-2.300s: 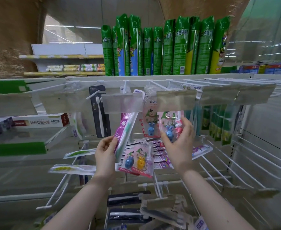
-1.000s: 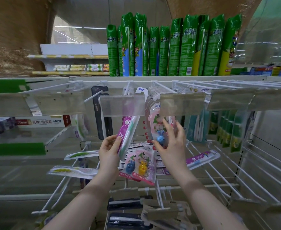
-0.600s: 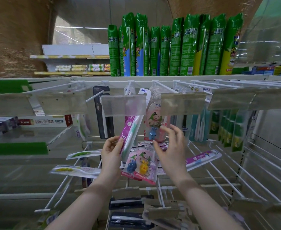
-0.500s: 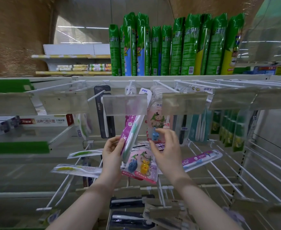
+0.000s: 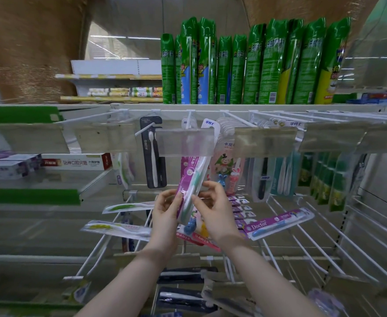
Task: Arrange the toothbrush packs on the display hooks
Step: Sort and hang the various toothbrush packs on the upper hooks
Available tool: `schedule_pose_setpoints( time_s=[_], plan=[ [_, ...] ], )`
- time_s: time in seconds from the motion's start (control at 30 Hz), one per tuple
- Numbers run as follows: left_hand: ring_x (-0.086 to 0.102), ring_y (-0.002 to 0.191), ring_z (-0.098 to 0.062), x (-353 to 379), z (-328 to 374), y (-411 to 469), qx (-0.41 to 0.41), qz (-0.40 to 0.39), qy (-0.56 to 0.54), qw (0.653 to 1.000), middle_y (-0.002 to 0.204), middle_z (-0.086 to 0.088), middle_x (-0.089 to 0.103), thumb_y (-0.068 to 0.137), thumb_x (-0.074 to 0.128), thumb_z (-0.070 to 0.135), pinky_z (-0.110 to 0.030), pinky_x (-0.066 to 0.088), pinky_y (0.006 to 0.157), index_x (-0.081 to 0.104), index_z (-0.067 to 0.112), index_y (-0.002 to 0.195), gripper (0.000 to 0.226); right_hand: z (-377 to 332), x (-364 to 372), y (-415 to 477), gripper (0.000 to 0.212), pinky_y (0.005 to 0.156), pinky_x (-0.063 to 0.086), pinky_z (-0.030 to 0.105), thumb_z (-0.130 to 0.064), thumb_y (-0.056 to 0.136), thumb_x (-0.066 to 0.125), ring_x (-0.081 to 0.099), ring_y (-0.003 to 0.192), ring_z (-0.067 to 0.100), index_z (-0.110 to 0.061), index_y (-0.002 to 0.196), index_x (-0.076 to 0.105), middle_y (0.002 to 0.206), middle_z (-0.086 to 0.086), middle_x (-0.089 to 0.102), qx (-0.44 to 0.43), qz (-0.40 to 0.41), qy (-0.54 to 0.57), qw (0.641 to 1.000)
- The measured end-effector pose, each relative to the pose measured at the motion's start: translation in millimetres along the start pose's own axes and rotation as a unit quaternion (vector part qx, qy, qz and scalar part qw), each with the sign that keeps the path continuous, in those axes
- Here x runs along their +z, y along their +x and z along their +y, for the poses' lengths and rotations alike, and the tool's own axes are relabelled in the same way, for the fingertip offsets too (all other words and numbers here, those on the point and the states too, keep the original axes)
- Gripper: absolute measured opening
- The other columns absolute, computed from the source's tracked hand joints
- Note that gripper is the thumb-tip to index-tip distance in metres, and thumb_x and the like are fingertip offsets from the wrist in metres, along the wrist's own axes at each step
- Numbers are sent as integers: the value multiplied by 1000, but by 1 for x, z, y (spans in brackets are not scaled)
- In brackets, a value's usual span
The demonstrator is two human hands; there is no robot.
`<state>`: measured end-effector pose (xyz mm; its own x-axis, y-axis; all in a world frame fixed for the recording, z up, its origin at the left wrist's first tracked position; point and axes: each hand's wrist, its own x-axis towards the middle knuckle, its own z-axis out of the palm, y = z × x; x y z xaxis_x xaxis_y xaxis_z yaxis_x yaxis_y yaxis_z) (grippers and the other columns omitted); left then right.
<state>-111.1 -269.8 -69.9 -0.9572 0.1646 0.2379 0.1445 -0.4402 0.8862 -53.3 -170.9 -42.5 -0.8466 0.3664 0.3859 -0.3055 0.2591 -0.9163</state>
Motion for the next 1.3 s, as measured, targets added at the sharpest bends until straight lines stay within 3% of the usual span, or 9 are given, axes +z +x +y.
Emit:
schedule_pose_setpoints(
  time_s=[0.1, 0.23, 0.47, 0.57, 0.77, 1.03, 1.23, 1.3],
  plan=[
    [61, 107, -37, -1, -2, -3, -10, -11, -2, 1000, 110, -16, 65, 79, 66, 31, -58, 45, 96, 63, 20, 96, 21, 2, 2, 2, 22, 73, 49, 15, -20, 90, 61, 63, 87, -5, -29, 107, 50, 97, -10, 66, 1, 6, 14, 1000],
    [62, 106, -38, -4, -2, -5, -18, -18, 10, 1000, 111, -15, 65, 80, 65, 33, -61, 46, 93, 63, 25, 93, 15, 5, 6, 5, 16, 81, 53, 27, -20, 93, 57, 65, 89, 4, -32, 99, 51, 93, -7, 68, -2, 16, 4, 1000],
    [67, 96, -32, -12, -3, -4, -41, -33, 17, 998, 107, -15, 67, 88, 61, 22, -41, 57, 76, 58, 15, 100, 14, 1, 5, 8, 14, 72, 54, 20, -17, 95, 52, 64, 84, 0, -30, 101, 54, 91, -8, 67, -23, -2, -18, 1000],
    [69, 88, -27, -14, -4, -3, -38, -42, 34, 998, 102, -16, 67, 89, 61, 20, -32, 56, 69, 56, 13, 101, 14, 3, 5, 9, 18, 72, 56, 23, -18, 95, 52, 65, 82, 1, -34, 101, 55, 90, -8, 67, -17, 1, -29, 999],
    [69, 89, -28, -16, -7, 2, -38, -56, 70, 995, 100, -14, 68, 89, 61, 22, -32, 55, 71, 56, 13, 100, 15, 5, 2, 12, 19, 70, 55, 21, -17, 95, 53, 65, 82, 2, -30, 107, 57, 90, -7, 67, -18, 3, -43, 999],
    [70, 84, -26, -12, -8, 16, -48, -27, 133, 990, 94, -12, 68, 90, 61, 21, -41, 58, 76, 55, 12, 94, 12, 10, 2, 19, 16, 68, 54, 20, -19, 94, 55, 66, 82, 4, -32, 104, 56, 88, -7, 67, -8, 10, -60, 998],
    [61, 67, -19, -10, 9, 39, -18, 28, 186, 982, 87, -9, 63, 90, 60, 14, -27, 53, 53, 55, 9, 92, 8, 9, -3, 23, 23, 57, 47, 11, -19, 94, 54, 56, 81, -1, -29, 114, 50, 92, -14, 56, 0, 26, -100, 995],
    [63, 70, -20, -12, 14, 52, 2, 47, 230, 972, 89, -10, 64, 89, 62, 16, -26, 53, 53, 56, 9, 93, 10, 10, -5, 24, 21, 58, 45, 11, -18, 94, 54, 55, 83, -1, -27, 113, 51, 93, -13, 56, 6, 24, -104, 994]
  ],
)
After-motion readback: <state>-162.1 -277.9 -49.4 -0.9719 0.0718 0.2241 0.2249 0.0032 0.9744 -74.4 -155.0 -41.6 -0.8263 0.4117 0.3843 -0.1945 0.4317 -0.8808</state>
